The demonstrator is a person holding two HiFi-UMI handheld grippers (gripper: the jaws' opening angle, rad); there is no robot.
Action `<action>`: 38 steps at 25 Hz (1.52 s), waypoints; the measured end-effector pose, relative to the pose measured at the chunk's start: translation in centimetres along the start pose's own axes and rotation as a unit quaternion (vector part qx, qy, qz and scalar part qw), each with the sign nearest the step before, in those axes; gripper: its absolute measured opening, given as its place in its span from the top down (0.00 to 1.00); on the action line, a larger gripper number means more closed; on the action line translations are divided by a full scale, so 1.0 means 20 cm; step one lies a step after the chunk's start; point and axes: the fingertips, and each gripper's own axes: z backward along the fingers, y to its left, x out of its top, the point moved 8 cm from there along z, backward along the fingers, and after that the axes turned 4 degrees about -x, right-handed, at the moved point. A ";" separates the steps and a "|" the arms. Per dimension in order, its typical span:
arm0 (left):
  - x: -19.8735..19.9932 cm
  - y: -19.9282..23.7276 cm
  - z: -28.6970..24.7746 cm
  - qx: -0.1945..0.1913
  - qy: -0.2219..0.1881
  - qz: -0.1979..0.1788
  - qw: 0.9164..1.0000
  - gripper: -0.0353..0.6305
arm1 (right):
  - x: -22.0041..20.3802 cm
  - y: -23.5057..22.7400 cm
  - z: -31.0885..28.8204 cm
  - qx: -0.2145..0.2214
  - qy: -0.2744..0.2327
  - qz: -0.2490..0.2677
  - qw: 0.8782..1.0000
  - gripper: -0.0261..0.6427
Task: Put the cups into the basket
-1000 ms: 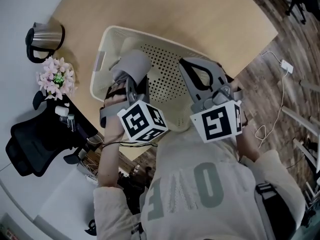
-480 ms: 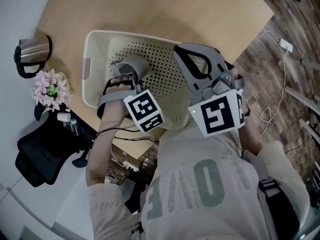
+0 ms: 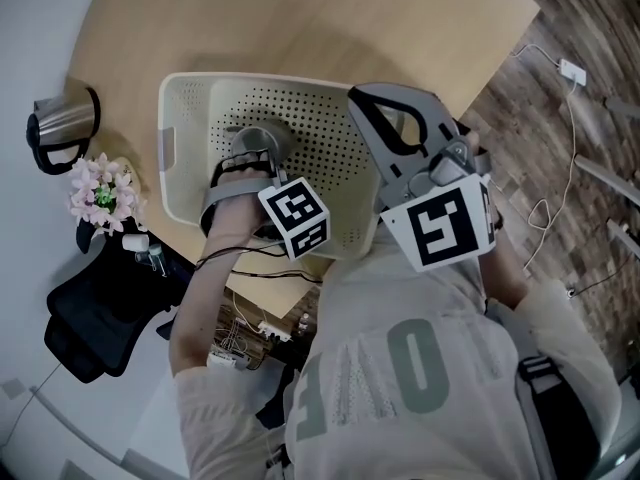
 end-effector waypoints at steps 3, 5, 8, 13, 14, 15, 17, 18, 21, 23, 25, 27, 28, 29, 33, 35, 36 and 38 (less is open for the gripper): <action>0.02 -0.02 0.01 0.015 -0.002 0.004 1.000 0.84 | 0.00 0.01 0.02 0.000 -0.003 0.004 1.000 0.96; 0.01 -0.01 0.02 0.028 -0.003 0.012 1.000 0.83 | 0.01 0.02 0.03 0.004 -0.006 0.010 1.000 0.97; 0.00 0.00 0.05 0.046 -0.006 0.031 0.998 0.80 | 0.04 0.04 0.04 0.010 -0.013 0.017 1.000 0.96; -0.03 -0.03 0.16 0.056 -0.028 0.070 0.996 0.80 | 0.10 0.08 0.11 0.008 -0.022 0.035 0.999 0.97; -0.03 -0.03 0.19 0.058 -0.037 0.087 0.994 0.80 | 0.11 0.07 0.12 0.008 -0.025 0.044 0.999 0.97; -0.05 -0.02 0.22 0.064 -0.045 0.104 0.991 0.80 | 0.12 0.07 0.13 0.007 -0.030 0.052 0.998 0.96; -0.08 -0.02 0.32 0.083 -0.061 0.137 0.985 0.80 | 0.15 0.06 0.16 0.005 -0.040 0.065 0.997 0.96; -0.10 -0.02 0.37 0.093 -0.073 0.154 0.981 0.80 | 0.17 0.06 0.17 0.004 -0.043 0.070 0.997 0.96; -0.18 -0.06 0.56 0.117 -0.142 0.235 0.954 0.80 | 0.22 0.08 0.25 0.001 -0.050 0.088 0.995 0.96; -0.23 -0.08 0.67 0.122 -0.225 0.319 0.912 0.80 | 0.25 0.09 0.29 0.004 -0.064 0.099 0.993 0.96; -0.28 -0.09 0.78 0.129 -0.326 0.400 0.847 0.80 | 0.30 0.09 0.32 0.010 -0.086 0.115 0.990 0.96; -0.32 -0.11 0.89 0.144 -0.417 0.444 0.779 0.81 | 0.35 0.10 0.34 0.013 -0.104 0.134 0.985 0.97; -0.34 -0.13 0.95 0.156 -0.457 0.454 0.749 0.81 | 0.38 0.11 0.35 0.014 -0.112 0.141 0.984 0.96; -0.36 -0.16 1.00 0.173 -0.495 0.460 0.716 0.81 | 0.40 0.13 0.36 0.017 -0.120 0.144 0.982 0.96; -0.46 -0.31 1.14 0.299 -0.622 0.502 0.522 0.93 | 0.47 0.21 0.40 0.036 -0.159 0.121 0.979 0.96; -0.49 -0.38 1.16 0.371 -0.626 0.515 0.452 0.93 | 0.48 0.25 0.39 0.048 -0.170 0.116 0.977 0.96; -0.49 -0.41 1.17 0.405 -0.614 0.520 0.434 0.93 | 0.49 0.27 0.38 0.055 -0.172 0.117 0.977 0.97; -0.48 -0.44 1.17 0.453 -0.583 0.529 0.418 0.93 | 0.48 0.30 0.36 0.069 -0.170 0.118 0.976 0.97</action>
